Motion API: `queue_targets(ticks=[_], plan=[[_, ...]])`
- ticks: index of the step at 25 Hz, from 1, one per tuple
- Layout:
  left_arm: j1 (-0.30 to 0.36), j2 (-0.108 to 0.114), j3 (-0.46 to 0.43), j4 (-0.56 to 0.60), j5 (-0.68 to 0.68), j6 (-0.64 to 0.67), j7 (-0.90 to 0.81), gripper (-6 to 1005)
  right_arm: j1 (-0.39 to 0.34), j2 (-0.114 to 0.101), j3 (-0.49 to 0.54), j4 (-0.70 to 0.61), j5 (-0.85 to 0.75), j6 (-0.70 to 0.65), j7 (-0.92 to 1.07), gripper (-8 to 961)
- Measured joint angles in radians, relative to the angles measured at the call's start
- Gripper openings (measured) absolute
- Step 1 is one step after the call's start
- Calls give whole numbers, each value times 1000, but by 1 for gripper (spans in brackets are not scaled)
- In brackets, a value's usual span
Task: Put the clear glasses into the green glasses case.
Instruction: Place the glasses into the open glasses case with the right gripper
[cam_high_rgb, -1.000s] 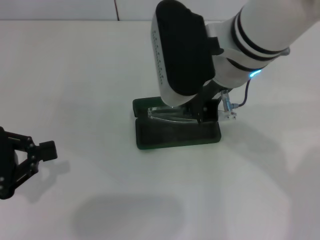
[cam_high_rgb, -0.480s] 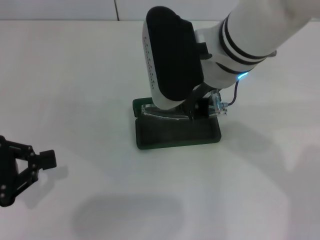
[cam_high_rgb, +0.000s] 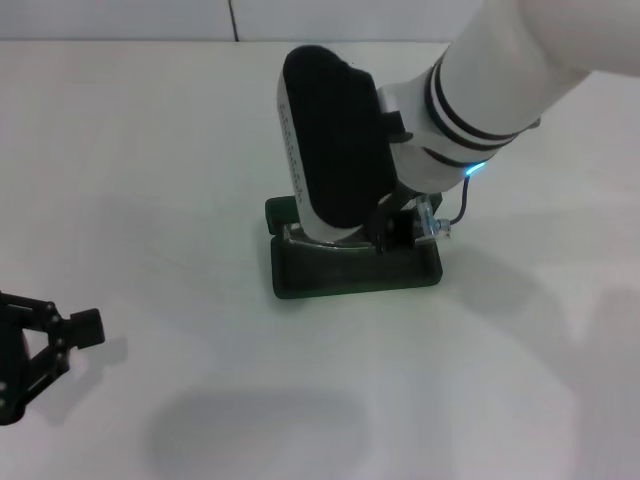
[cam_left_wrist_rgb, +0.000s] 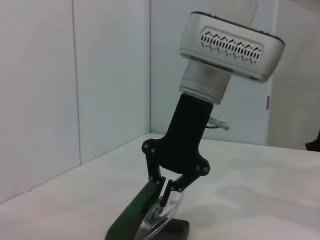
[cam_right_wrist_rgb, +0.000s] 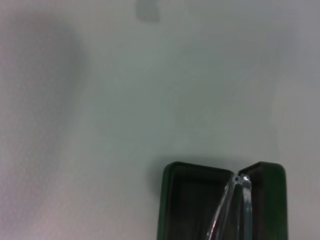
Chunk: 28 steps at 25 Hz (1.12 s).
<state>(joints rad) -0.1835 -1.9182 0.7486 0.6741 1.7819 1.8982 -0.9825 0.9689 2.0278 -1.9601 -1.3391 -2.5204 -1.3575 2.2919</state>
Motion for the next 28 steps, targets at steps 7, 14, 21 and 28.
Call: queue_targets(ticks=[7,14,21,28], plan=[[-1,-9,0,-4,14,-20,12,50,37,0,-104,43,-46,27,29,110],[-6,-13,0,-6,19,-26,22,50,48,0,-128,54,-66,42,32,112],[-11,-15,0,-16,19,-48,22,49,53,0,-130,73,-59,62,24,114],[-11,-15,0,-16,19,-51,24,50,79,0,-144,118,-30,89,22,116]])
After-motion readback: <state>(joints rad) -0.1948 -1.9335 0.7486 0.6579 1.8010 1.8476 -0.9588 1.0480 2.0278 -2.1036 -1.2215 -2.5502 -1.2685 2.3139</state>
